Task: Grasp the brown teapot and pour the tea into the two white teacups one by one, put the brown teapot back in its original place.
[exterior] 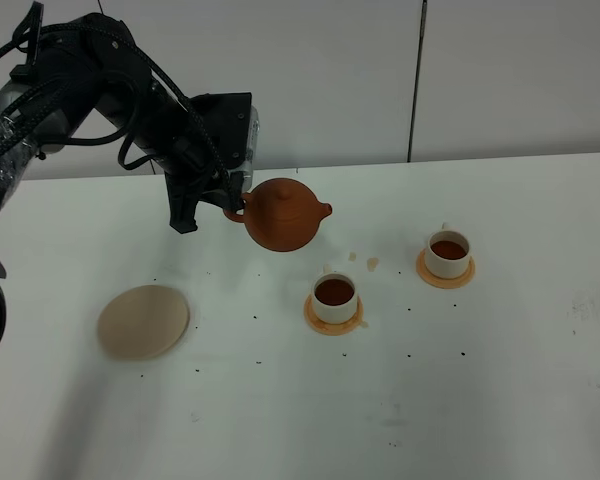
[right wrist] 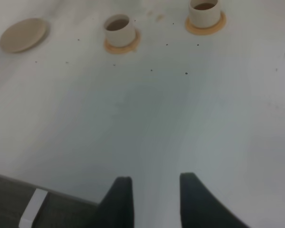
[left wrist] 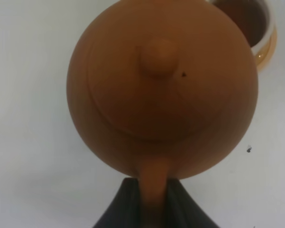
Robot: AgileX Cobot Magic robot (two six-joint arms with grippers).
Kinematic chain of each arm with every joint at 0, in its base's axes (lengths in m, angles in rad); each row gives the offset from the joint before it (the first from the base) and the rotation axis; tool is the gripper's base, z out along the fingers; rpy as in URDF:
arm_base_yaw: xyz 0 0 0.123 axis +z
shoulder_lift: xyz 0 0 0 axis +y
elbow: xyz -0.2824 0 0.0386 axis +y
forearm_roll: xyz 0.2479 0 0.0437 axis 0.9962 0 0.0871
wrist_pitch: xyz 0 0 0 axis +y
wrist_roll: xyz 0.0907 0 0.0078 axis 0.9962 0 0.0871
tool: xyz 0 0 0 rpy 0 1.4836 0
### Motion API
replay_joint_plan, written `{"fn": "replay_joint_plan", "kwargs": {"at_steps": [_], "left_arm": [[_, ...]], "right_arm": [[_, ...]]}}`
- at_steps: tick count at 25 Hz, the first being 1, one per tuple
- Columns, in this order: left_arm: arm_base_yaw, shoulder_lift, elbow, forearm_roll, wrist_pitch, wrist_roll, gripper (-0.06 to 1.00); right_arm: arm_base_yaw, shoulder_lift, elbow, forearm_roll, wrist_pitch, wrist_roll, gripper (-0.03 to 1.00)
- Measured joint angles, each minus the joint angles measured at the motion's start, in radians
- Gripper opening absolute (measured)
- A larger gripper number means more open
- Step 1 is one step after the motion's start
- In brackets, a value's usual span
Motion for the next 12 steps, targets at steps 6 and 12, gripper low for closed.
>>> {"fn": "replay_joint_plan", "kwargs": {"at_steps": [6,12], "left_arm": [[-0.001,0.002,0.0,-0.02,0.0,0.007,0.17],[-0.001,0.005,0.0,-0.024,0.0,0.007,0.17]], "right_arm": [[0.0,0.0,0.0,0.0,0.0,0.0,0.24],[0.0,0.0,0.0,0.0,0.0,0.0,0.24]]}}
